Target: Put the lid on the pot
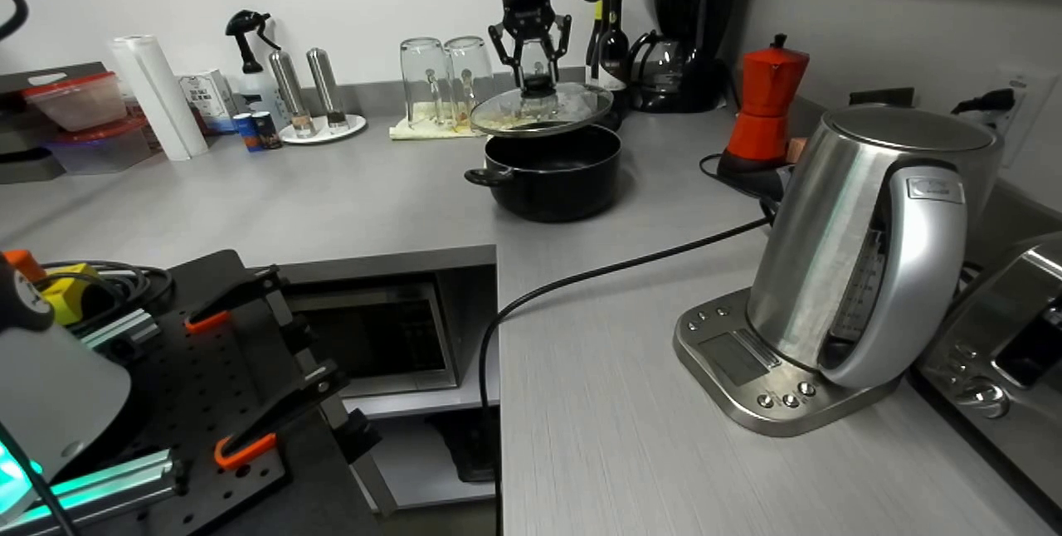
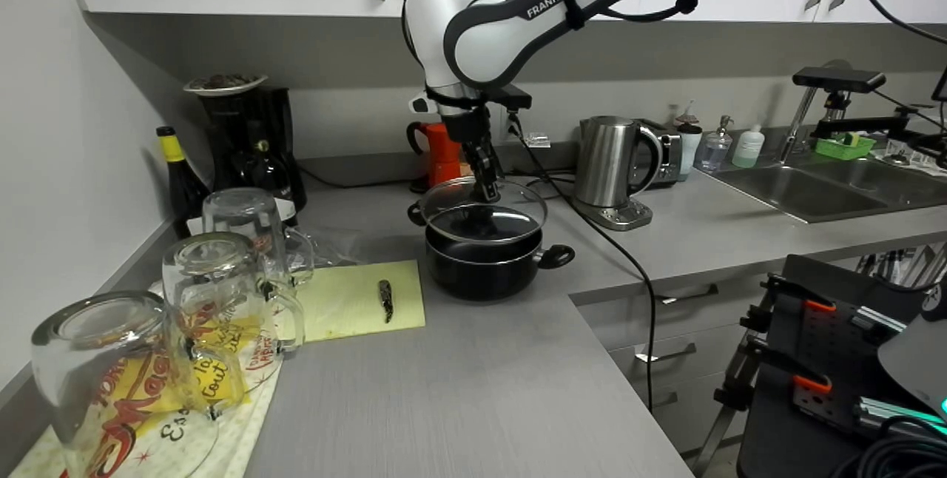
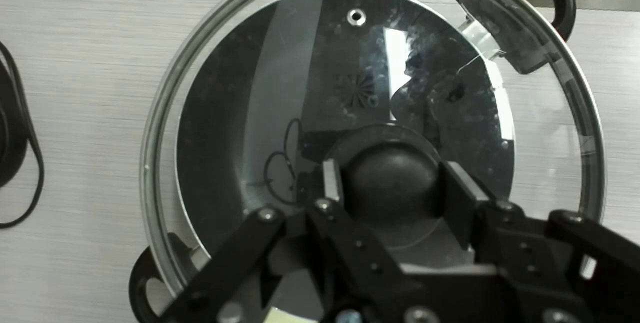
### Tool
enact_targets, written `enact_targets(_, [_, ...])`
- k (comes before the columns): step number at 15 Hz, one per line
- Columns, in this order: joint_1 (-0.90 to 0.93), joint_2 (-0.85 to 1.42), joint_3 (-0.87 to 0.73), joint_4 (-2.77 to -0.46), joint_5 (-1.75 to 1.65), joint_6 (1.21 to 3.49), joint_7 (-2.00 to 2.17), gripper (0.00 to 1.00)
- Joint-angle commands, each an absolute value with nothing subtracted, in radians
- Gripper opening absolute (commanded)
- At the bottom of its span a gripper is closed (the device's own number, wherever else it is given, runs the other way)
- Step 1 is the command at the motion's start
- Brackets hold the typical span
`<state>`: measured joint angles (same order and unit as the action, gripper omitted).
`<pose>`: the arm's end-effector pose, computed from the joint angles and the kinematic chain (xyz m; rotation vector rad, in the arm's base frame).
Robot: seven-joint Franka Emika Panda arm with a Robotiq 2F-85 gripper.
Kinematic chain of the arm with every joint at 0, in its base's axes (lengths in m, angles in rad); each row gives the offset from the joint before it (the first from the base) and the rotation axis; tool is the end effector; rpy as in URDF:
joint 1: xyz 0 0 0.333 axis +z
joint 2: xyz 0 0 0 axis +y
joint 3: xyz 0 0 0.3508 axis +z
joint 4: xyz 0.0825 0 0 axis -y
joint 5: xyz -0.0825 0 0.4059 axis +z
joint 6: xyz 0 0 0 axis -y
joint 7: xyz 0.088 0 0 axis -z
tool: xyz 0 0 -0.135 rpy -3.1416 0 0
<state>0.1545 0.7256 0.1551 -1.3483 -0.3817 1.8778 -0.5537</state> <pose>0.7349 0.1707 0.2750 2.5590 1.3724 -0.3111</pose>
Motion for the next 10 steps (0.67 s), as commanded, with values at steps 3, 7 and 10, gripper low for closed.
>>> enact_targets(3, [0.151,0.759,0.141,-1.316,-0.37,1.898,-0.576,0.25])
enact_targets(7, [0.148,0.775,0.135,-1.313,-0.367,1.906,-0.578,0.25])
enact_targets(10, [0.146,0.788,0.131,-1.301,-0.367,1.902,-0.579,0.25])
